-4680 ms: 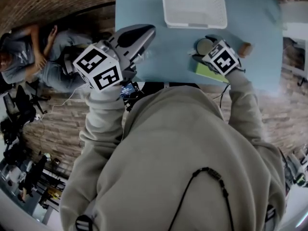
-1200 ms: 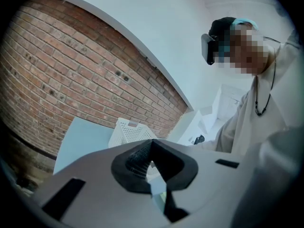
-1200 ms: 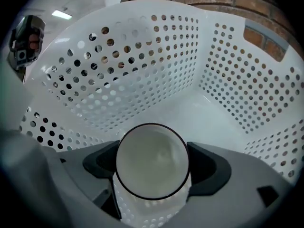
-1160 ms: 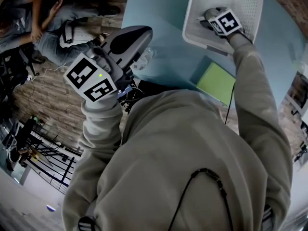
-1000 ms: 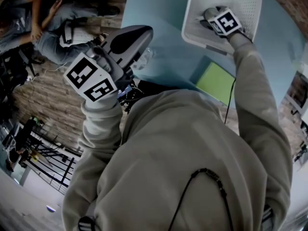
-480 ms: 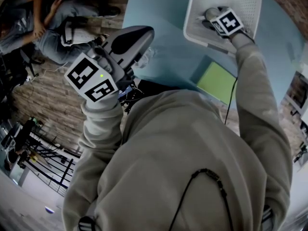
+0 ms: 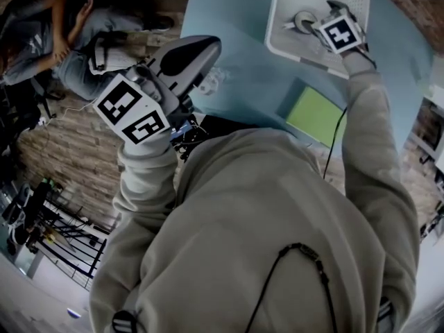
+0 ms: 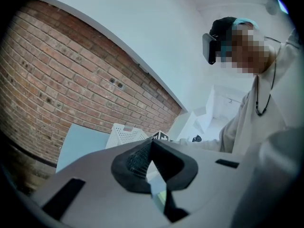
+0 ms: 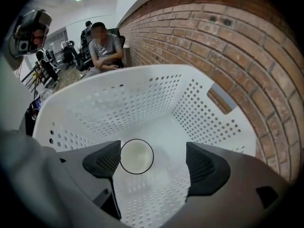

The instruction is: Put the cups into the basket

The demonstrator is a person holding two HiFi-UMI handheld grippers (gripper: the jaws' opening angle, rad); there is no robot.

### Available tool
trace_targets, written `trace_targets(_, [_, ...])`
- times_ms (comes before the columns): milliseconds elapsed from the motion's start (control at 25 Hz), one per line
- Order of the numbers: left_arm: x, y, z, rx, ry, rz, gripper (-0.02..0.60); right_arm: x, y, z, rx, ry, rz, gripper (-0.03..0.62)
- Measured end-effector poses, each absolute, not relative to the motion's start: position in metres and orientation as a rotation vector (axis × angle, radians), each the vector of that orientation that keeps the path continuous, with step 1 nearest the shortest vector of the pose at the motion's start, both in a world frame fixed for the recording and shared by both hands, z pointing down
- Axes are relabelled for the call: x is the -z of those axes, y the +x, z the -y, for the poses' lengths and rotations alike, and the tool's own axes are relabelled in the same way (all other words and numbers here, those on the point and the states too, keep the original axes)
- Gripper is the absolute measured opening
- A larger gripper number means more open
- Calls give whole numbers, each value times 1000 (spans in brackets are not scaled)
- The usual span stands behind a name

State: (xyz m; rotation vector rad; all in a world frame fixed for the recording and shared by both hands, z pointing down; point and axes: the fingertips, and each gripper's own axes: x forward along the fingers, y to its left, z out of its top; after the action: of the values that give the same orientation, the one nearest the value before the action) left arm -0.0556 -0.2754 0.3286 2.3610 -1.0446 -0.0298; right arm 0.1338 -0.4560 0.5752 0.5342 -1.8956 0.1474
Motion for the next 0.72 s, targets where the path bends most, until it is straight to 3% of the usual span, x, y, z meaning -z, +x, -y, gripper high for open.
trace_targets(440, [-289, -72, 240, 73, 2479, 914, -2, -438, 87, 388, -325, 682, 2305, 405])
trace_targets(640, [-269, -84, 216, 90, 2545, 852, -2, -395, 50, 331, -247, 729, 2464, 68])
trace_targets(720, [-265, -86, 213, 95, 2567, 824, -2, -381, 39, 316, -266, 754, 2547, 27])
